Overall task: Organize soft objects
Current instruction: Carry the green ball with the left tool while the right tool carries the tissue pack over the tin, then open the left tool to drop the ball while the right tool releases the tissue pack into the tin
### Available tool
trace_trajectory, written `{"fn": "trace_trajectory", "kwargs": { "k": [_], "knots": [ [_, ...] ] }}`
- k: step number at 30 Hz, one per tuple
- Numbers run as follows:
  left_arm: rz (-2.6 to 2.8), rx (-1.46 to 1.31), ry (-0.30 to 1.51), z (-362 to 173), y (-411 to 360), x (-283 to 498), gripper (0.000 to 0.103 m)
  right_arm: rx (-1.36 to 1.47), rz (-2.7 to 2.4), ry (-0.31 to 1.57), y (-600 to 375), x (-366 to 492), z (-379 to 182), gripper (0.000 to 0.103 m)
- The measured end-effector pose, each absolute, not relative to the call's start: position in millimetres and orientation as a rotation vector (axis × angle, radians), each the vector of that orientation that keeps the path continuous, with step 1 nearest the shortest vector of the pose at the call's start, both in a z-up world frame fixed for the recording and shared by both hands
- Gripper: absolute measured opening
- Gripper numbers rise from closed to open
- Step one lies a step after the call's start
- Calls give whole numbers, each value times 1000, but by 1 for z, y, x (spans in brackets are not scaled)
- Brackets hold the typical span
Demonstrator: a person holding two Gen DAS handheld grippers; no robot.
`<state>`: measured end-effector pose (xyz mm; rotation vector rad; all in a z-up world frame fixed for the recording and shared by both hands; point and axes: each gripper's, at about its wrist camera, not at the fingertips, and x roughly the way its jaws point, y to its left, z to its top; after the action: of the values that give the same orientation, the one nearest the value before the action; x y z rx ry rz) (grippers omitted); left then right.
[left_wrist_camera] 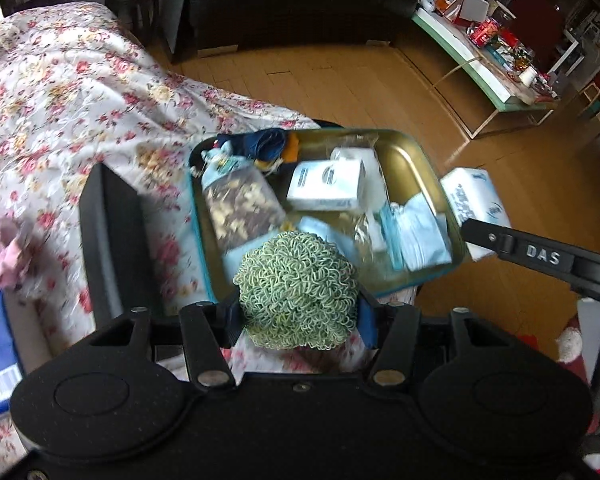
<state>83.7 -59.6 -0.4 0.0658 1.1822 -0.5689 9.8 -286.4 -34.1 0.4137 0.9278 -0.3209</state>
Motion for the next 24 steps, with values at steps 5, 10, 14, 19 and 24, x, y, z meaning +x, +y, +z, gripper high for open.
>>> {"fn": "trace_trajectory", "kwargs": {
  "k": [5, 10, 14, 19, 24],
  "knots": [
    [-550, 57, 1190, -11, -66, 97, 53, 435, -340, 920, -301, 14, -37, 55],
    [-550, 49, 1207, -25, -66, 104, 71, 436, -338, 935, -299, 15, -42, 55],
    [-529, 55, 1213, -34, -59, 103, 75, 436, -338, 941, -298, 19, -45, 55],
    [-494, 77, 1190, -36, -39, 90, 75, 442, -353, 936, -304, 20, -40, 56],
    [-451, 134, 1122, -33, -8, 68, 77, 430, -386, 928, -312, 34, -36, 54]
  ]
}}
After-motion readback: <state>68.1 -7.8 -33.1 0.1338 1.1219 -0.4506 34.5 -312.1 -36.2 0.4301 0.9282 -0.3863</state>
